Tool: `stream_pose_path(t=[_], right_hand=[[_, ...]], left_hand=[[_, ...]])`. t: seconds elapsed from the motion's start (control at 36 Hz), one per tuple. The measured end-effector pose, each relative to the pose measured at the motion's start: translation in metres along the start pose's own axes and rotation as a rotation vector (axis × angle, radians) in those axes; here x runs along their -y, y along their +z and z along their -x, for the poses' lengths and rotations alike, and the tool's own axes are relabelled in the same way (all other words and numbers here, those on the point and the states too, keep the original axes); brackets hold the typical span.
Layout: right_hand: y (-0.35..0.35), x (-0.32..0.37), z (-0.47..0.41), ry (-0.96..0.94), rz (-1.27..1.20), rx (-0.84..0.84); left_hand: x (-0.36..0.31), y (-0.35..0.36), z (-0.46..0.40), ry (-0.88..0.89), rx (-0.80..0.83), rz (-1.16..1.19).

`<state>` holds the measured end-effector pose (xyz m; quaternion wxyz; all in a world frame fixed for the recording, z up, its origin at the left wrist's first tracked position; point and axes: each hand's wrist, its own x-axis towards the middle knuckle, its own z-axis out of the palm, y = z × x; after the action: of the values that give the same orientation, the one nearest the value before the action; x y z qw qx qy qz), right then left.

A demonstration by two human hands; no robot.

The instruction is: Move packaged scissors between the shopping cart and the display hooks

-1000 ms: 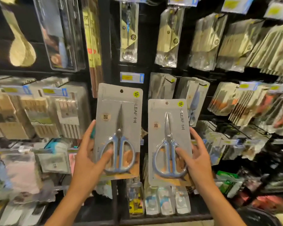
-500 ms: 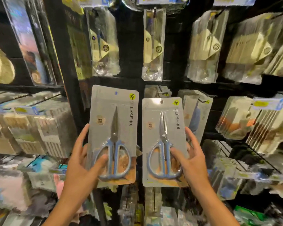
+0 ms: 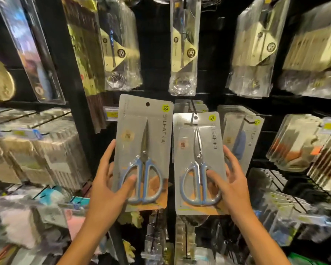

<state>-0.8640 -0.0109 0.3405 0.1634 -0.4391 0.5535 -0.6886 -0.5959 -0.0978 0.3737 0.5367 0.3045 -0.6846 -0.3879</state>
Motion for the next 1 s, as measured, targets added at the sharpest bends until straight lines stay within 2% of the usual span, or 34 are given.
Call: stream_pose_path(t=[0.58, 0.78, 1.0], right_hand=[[0.004, -0.026, -0.011, 0.004, -0.109, 0.043], [0.012, -0.045, -0.023, -0.068, -0.017, 0.018], [0.026, -0.061, -0.036, -0.06, 0.062, -0.072]], left_hand=[[0.01, 0.014, -0.008, -0.008, -0.039, 0.025], [0.006, 0.02, -0.018, 0.03, -0.037, 0.019], [0.009, 0.021, -0.029, 0.065, -0.028, 0.018]])
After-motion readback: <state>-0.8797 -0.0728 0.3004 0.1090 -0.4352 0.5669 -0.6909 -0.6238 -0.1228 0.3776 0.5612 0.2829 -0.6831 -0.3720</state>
